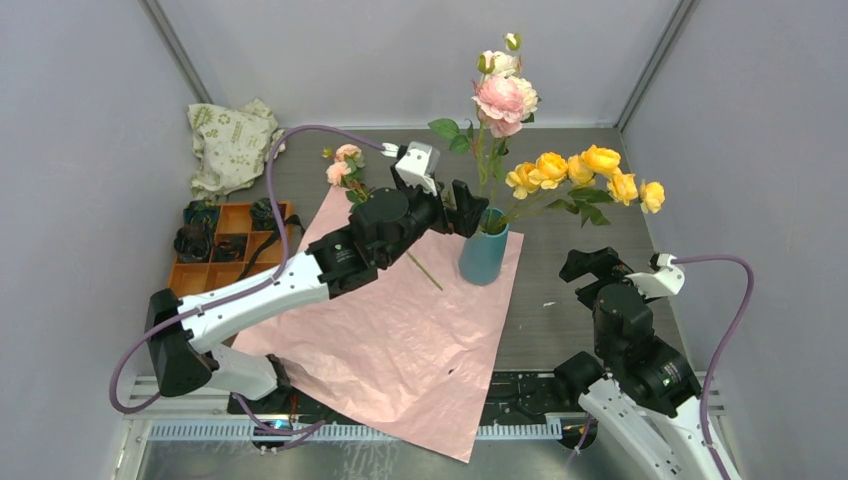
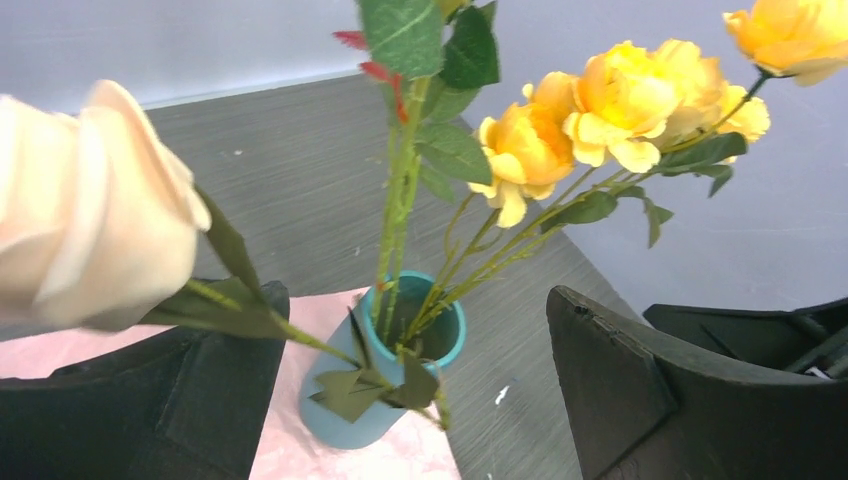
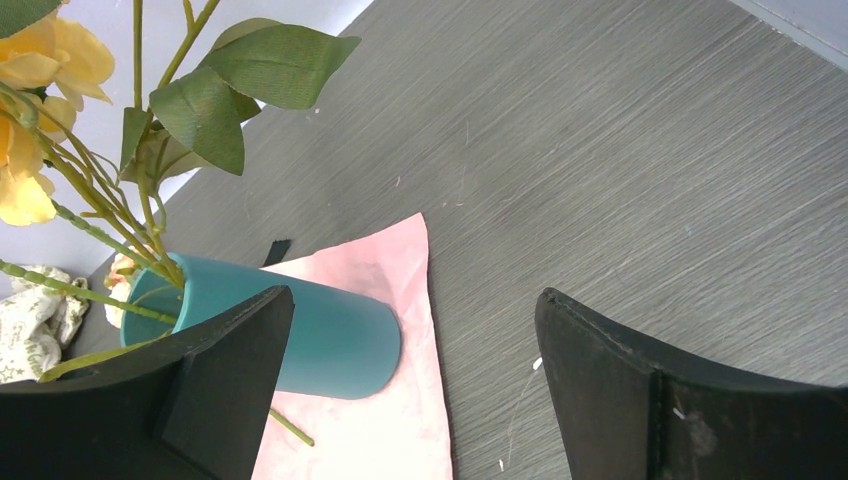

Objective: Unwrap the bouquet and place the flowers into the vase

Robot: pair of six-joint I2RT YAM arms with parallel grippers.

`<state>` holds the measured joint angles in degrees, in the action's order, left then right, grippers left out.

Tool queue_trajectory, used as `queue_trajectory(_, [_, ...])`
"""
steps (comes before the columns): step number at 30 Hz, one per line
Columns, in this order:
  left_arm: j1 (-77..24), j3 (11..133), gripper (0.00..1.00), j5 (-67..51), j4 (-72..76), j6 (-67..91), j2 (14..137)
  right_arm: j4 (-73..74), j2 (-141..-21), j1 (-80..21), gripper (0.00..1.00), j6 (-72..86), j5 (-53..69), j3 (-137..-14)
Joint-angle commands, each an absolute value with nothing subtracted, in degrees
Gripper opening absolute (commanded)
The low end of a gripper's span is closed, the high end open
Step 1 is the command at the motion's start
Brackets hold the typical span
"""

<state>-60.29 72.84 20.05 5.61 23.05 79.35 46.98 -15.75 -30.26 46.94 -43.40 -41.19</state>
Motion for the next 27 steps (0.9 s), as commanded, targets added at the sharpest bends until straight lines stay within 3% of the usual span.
queue_trajectory(1, [-60.5,71.7,1.0,27.0,2.3,21.4,75.0,46.0,-15.4,-30.2,0.96,47.6,-44.0,-41.8])
queue_trajectory(17, [-58.6,67.2,1.0,34.9,-9.8,24.3,69.8,46.0,-15.3,-30.2,0.96,48.4,-42.8,-41.6])
queue_trajectory(27, [-54.5,69.5,1.0,28.7,-13.3,26.5,62.0,45.5,-15.3,-30.2,0.95,48.8,-41.8,-41.3])
